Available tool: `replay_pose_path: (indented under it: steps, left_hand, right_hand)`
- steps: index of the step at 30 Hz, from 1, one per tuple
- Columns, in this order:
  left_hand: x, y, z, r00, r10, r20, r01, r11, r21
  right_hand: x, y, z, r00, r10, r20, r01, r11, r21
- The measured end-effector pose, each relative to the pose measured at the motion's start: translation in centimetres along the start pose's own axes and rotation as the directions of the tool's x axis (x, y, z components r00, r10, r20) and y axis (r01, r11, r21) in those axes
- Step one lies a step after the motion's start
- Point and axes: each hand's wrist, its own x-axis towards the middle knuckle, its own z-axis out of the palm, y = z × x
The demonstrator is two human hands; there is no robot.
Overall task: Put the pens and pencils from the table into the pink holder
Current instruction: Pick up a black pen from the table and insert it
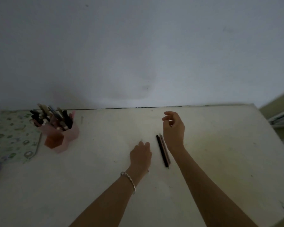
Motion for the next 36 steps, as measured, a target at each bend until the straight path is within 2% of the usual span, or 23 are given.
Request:
replay_pose_path:
  steps: [4,7,9,11,14,16,19,30,36]
  left_hand:
    - [0.6,-0.6,-0.6,1.000,0.017,-0.008,-0.016,0.998,0.063]
    - [1.2,-1.2,-1.7,0.999,0.009,-0.034,-0.009,1.000,0.006]
    - [1.5,-1.5,-2.8,0.998,-0.021,-0.067,0.014,0.993,-0.114]
    - [1.5,-1.6,-3.8,0.994,-0.035,-0.107,0.011,0.976,-0.217]
    - [1.1,-1.8,-4.6,0.987,-0.011,-0.158,-0.036,0.954,-0.296]
    - [0.8,-2.0,-5.0,0.983,-0.009,-0.185,-0.053,0.943,-0.328]
    - [0.4,-2.0,-5.0,0.976,0.003,-0.219,-0.077,0.941,-0.329]
    - [-0.1,-3.3,-4.9,0.972,-0.017,-0.234,-0.069,0.933,-0.354]
    - [-0.3,-4.5,-5.2,0.962,-0.037,-0.271,-0.061,0.937,-0.345]
  right_hand:
    - [0.3,1.4,0.2,1.000,0.007,0.020,-0.007,1.000,-0.015]
    - [1.0,2.7,0.6,0.999,0.042,0.035,-0.038,0.995,-0.091]
    - [1.6,3.8,0.9,0.988,0.078,0.132,-0.037,0.957,-0.288]
    - [1.7,5.4,1.2,0.958,0.159,0.237,-0.017,0.860,-0.510]
    - [1.2,7.3,1.5,0.932,0.242,0.269,0.008,0.728,-0.686]
    - [0.9,8.1,1.6,0.936,0.235,0.262,0.019,0.709,-0.705]
    - [0.7,8.8,2.2,0.949,0.187,0.253,0.034,0.739,-0.673]
    - [1.2,8.9,4.2,0.952,0.166,0.258,0.041,0.765,-0.642]
    - [1.0,8.2,5.5,0.939,0.127,0.318,0.129,0.729,-0.672]
